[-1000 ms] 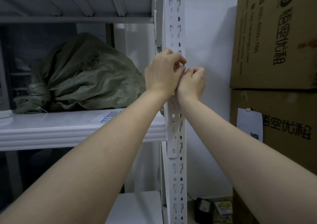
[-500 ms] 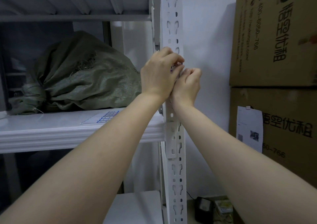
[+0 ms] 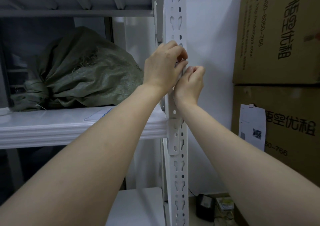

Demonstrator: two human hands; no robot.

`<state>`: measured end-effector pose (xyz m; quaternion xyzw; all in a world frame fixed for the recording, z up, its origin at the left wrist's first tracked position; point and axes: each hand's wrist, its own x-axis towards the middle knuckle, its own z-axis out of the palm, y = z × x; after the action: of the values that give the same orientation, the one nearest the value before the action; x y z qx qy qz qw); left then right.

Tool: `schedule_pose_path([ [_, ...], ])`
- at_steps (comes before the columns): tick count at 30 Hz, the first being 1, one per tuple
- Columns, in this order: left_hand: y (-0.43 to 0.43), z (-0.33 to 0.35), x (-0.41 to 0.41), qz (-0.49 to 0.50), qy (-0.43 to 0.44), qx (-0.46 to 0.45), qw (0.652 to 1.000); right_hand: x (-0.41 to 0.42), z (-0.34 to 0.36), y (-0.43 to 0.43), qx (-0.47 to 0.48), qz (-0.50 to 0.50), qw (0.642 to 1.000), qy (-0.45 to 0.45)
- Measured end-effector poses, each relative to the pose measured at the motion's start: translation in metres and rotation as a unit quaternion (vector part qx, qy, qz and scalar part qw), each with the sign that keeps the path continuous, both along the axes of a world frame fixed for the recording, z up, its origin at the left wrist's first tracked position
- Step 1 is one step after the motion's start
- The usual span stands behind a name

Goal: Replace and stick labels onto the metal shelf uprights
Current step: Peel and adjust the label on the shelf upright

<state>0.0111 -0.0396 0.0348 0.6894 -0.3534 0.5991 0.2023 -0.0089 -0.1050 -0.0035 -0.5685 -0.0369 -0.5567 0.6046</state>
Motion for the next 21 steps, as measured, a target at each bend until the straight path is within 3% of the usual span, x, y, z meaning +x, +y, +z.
schedule_pose_path([
  [21,0.0023,-0.0075,0.0082,0.002,-0.068,0.034,0.997,0.0040,-0.0033,0.0010,-0.001,-0.014,1.000,-0.012],
])
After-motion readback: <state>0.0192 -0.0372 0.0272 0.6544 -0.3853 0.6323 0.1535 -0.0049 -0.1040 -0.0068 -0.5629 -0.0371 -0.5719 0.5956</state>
